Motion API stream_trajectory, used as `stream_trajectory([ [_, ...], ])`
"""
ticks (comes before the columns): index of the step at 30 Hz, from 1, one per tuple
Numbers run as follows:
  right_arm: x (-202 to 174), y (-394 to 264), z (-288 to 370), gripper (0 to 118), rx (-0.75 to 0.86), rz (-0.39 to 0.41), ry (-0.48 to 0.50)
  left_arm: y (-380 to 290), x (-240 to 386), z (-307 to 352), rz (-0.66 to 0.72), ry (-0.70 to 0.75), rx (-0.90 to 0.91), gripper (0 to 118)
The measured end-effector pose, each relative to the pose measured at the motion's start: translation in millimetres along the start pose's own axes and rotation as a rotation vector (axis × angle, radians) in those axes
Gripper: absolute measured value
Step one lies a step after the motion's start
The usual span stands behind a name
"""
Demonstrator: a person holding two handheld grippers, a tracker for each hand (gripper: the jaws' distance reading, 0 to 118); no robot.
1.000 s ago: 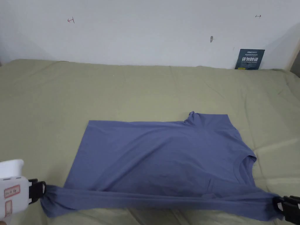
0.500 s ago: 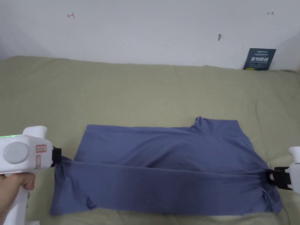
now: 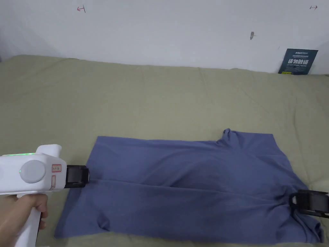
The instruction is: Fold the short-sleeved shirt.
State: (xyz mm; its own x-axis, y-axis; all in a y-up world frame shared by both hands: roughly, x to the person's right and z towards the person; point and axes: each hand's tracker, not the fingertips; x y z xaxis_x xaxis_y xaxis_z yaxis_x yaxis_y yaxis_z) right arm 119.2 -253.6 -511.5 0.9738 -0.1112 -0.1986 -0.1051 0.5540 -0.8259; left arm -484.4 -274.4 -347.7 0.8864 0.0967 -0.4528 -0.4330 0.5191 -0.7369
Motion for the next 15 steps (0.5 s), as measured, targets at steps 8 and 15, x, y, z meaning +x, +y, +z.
stream_trajectory([
  [8, -2.0, -84.3, 54.6, 0, 0.024, -0.031, -0.011, -35.9, -30.4, 74.7, 0.043, -0.129, 0.018, 0],
  [15, -2.5, -107.0, 58.0, 0, -0.014, -0.047, 0.082, -59.7, -22.0, 56.6, 0.036, -0.068, -0.038, 116],
])
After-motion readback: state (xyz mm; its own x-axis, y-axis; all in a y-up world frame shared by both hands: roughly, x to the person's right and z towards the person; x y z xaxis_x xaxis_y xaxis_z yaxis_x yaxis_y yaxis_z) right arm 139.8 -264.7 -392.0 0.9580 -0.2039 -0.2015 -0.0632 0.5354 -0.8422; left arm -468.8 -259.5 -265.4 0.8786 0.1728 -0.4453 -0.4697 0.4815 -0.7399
